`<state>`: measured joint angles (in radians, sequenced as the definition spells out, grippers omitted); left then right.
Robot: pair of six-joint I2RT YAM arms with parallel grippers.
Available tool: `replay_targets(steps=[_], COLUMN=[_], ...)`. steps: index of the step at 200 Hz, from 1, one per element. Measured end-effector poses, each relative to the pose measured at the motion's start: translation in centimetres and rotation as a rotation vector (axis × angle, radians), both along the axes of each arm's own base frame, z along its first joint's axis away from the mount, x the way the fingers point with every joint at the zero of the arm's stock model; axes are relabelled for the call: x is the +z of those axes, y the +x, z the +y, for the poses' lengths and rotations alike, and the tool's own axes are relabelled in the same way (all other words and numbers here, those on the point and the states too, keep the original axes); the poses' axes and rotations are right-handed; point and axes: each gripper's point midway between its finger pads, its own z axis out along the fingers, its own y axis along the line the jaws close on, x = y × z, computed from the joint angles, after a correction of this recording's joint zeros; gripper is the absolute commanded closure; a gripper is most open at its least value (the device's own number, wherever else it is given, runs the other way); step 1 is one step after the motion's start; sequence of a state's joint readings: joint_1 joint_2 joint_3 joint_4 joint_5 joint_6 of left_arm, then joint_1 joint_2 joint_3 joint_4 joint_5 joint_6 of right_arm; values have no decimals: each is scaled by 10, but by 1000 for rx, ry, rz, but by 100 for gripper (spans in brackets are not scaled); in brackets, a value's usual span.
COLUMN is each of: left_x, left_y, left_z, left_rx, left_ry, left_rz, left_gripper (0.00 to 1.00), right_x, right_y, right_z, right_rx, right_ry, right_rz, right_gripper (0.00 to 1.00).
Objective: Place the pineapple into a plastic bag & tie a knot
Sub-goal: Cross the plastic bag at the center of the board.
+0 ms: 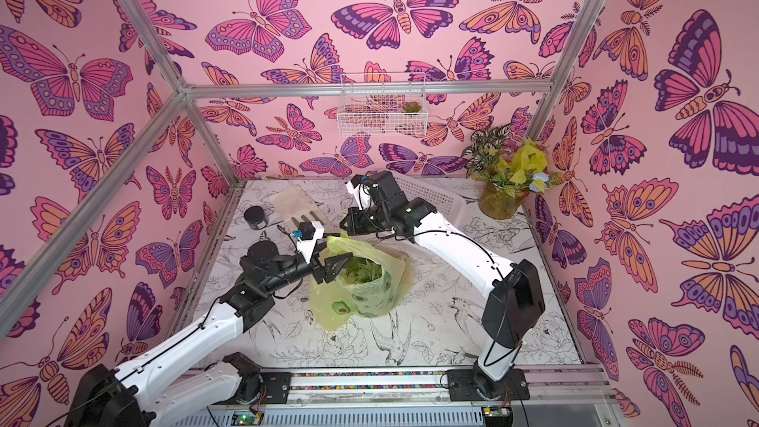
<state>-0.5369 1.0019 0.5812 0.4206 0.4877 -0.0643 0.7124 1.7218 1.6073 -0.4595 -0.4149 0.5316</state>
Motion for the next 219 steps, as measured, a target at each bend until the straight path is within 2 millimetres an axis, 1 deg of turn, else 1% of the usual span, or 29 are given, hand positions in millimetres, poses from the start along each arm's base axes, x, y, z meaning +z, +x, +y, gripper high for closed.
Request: replay_targets(steps=[24, 44, 70, 75, 80, 90, 99, 107, 139, 162, 173, 179, 192, 206, 219], left_x=[12, 24, 41, 44, 45, 45, 41, 36, 19, 20, 22, 22, 22, 21, 19], left_y=[-5, -6, -5, -4, -4, -3, -3, -2, -2, -4, -5, -6, -6, -7, -6], left_z=[-5, -7, -8, -8, -8, -8, -8, -8, 1, 6, 8, 8, 9, 9, 9], left_rx=[-25, -31, -31, -31, -31, -30, -27, -23, 25, 47, 50, 51, 53, 53, 51], left_ry=[-22, -43, -61, -63, -58, -49, -37, -21, 39, 64, 72, 76, 86, 99, 117], left_rz=[-6, -11, -21, -21, -24, -22, -10, 1, 66, 99, 110, 115, 128, 147, 159], left_gripper=[24, 27, 42, 43, 41, 35, 30, 27, 25, 27, 31, 35, 47, 63, 75], right_x=[-4, -6, -8, -8, -8, -8, -8, -8, -8, -8, -8, -8, -8, -9, -10], right_y=[1, 0, 1, 1, 1, 1, 1, 1, 1, 1, 1, 1, 1, 1, 1], right_z=[-1, -1, -2, -2, -2, -2, -2, -2, -2, -2, -2, -2, -2, -2, -2], right_rx=[-5, -6, -8, -8, -8, -8, -8, -8, -10, -10, -10, -10, -8, -8, -7], right_ry=[-5, -10, -12, -12, -12, -12, -12, -13, -14, -15, -15, -15, -16, -18, -20], right_rz=[0, 4, 4, 4, 4, 4, 4, 4, 3, 2, 2, 2, 0, 0, 0], right_gripper=[100, 100, 100, 100, 100, 100, 100, 100, 100, 100, 100, 100, 100, 100, 100])
